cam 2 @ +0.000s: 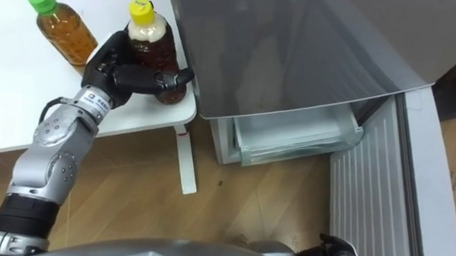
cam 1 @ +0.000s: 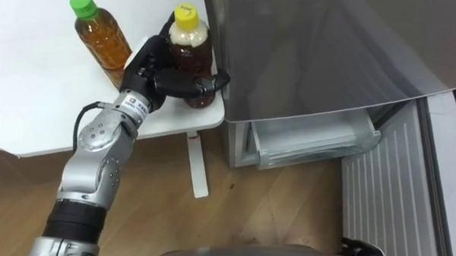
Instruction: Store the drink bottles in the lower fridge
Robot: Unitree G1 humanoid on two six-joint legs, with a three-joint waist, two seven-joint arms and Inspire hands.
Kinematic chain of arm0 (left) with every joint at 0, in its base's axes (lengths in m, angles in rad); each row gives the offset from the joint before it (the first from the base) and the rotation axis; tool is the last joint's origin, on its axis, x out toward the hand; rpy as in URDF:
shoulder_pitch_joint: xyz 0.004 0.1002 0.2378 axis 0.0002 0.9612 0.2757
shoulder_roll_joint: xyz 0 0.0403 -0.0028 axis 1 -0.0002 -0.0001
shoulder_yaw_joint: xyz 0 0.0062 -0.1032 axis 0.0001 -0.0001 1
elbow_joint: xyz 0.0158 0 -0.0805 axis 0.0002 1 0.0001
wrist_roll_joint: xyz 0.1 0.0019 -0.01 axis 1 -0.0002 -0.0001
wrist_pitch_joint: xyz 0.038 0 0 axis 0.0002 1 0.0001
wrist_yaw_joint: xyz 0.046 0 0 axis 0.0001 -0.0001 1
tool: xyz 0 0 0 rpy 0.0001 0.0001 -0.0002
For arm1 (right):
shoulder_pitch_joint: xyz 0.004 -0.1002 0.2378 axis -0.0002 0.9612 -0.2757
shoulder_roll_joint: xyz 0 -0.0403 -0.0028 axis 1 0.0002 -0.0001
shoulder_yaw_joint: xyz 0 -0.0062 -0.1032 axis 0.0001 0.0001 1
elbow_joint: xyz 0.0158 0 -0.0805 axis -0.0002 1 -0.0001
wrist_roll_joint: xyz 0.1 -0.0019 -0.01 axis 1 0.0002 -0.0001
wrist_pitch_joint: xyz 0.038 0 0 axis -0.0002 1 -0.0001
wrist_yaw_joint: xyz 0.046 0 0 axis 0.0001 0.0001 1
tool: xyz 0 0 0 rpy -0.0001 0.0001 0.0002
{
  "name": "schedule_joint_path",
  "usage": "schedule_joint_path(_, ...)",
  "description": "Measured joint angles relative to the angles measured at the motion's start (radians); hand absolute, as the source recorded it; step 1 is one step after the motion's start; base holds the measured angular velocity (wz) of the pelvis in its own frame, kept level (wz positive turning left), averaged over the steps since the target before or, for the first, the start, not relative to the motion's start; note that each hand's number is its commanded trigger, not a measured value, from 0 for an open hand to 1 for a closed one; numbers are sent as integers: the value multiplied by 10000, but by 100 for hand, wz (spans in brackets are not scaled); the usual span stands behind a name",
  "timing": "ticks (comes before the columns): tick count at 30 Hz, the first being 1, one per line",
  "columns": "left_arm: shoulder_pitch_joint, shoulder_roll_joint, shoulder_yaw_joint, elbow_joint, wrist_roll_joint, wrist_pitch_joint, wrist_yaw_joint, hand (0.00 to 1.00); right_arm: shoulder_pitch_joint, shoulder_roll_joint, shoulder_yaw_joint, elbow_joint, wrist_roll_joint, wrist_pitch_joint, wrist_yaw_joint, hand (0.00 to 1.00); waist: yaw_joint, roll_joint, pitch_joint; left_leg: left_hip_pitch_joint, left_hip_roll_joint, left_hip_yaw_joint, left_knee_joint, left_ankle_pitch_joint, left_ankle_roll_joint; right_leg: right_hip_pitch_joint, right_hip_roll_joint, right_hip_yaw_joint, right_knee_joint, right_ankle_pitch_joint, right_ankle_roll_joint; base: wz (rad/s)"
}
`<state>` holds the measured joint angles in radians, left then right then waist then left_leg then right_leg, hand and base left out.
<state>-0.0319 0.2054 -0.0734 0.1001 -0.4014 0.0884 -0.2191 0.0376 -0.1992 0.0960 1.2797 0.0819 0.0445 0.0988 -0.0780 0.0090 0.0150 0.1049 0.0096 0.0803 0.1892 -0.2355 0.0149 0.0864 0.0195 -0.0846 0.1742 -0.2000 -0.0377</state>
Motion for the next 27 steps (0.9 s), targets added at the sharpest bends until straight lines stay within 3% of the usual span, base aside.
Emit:
schedule_joint_path(5, 2, 77, -424, -53, 22, 1, -279, 100, -72, -44, -2, 2, -15, -5, -34, 0, 20, 71, 13, -82, -3, -1, 65, 0, 0, -56, -1, -8, 12, 37, 23, 2)
schedule_joint_path(14, -2, 140, -398, -52, 29, 3, 43, 100, -73, -32, -5, 8, -6, -20, -34, 0, 2, 76, -5, -145, -7, -1, 91, 0, 0, -153, 1, 14, 2, 64, 36, 0)
schedule_joint_path(27, -69, 148, -255, -246, 36, 3, 35, 100, -134, 83, -3, 14, -138, -23, -35, 0, 22, -84, -22, -225, 6, -91, 84, 0, 0, -172, -5, -3, -2, 88, 9, 0)
